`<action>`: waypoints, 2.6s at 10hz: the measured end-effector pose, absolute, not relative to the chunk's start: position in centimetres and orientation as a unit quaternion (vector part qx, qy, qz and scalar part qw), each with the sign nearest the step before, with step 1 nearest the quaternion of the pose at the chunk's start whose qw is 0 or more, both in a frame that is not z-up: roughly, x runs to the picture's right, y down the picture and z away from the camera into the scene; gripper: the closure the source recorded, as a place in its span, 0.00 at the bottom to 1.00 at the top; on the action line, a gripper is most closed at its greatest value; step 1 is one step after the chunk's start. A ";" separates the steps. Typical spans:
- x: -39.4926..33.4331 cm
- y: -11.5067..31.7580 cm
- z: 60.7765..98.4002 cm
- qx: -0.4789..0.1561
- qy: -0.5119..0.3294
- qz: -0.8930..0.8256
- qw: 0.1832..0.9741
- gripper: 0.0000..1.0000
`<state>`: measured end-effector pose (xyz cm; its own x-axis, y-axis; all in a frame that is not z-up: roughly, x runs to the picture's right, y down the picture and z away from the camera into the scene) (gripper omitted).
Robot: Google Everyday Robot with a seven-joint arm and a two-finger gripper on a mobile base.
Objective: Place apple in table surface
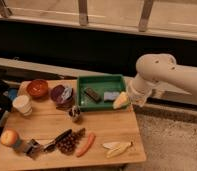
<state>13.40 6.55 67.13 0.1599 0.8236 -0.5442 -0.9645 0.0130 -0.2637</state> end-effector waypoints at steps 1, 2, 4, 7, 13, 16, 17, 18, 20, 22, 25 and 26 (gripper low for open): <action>10.3 5.5 66.8 -0.299 0.101 0.622 0.716 0.20; 8.3 4.8 66.1 -0.303 0.084 0.610 0.727 0.20; 7.5 4.6 65.8 -0.304 0.076 0.603 0.733 0.20; 7.5 4.6 65.9 -0.306 0.077 0.604 0.732 0.20; -1.1 5.3 65.3 -0.334 0.041 0.536 0.775 0.20; -7.6 6.2 65.1 -0.354 0.017 0.479 0.803 0.20; -9.6 6.8 65.0 -0.365 0.007 0.458 0.811 0.20; -11.8 8.1 64.7 -0.382 -0.007 0.436 0.815 0.20; -13.8 10.3 64.1 -0.408 -0.016 0.410 0.816 0.20; -14.2 10.6 63.9 -0.412 -0.016 0.405 0.816 0.20; -14.2 10.6 63.9 -0.410 -0.012 0.402 0.819 0.20; -14.2 10.4 63.9 -0.405 -0.008 0.400 0.822 0.20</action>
<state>-14.18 10.39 63.87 0.6805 0.6636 -0.3107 -0.6507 0.3523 -0.6727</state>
